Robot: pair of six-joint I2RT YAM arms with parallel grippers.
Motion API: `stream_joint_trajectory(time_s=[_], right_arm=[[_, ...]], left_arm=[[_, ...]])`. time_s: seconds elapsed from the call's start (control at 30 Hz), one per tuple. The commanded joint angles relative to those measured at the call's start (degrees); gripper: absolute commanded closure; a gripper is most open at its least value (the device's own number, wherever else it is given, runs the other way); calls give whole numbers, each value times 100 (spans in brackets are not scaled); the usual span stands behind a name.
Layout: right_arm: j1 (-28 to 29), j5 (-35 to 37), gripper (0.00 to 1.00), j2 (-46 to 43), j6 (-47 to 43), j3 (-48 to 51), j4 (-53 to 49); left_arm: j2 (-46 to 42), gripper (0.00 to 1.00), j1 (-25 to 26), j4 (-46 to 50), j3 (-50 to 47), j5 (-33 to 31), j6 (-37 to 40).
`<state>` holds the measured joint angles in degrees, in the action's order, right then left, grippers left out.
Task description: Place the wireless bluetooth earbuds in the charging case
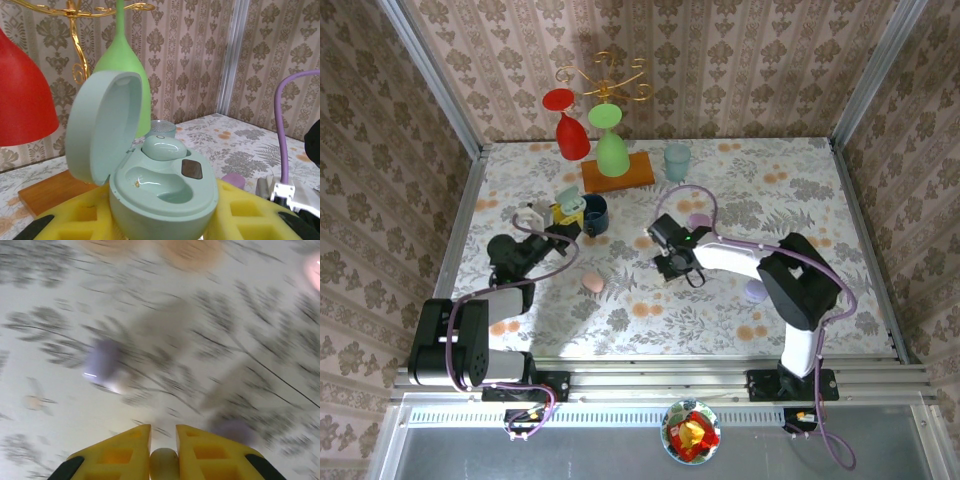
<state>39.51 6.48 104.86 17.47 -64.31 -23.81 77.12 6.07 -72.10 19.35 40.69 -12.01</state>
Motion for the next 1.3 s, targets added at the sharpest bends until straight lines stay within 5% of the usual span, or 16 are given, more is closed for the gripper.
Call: stream_joint_trajectory(time_s=[0.0,0.3,0.7,1.03,1.27], right_arm=[[-323,104,81,-397,539,457,-4],[-637,315,78,-523,441,785,-355],[-48,1902,48,-390,473,-87,-1559],[723,3336,54,466,826,-1068,-3002],[876,3489,59,1033,903,-1293,-3221]], left_arm=[[-106,68,74,-158,-13,124,10],[22,68,120,-165,42,124,44],[45,68,112,-156,-2,-120,120],[-21,68,61,-156,-46,-265,126],[-22,68,48,-155,-44,-237,120]])
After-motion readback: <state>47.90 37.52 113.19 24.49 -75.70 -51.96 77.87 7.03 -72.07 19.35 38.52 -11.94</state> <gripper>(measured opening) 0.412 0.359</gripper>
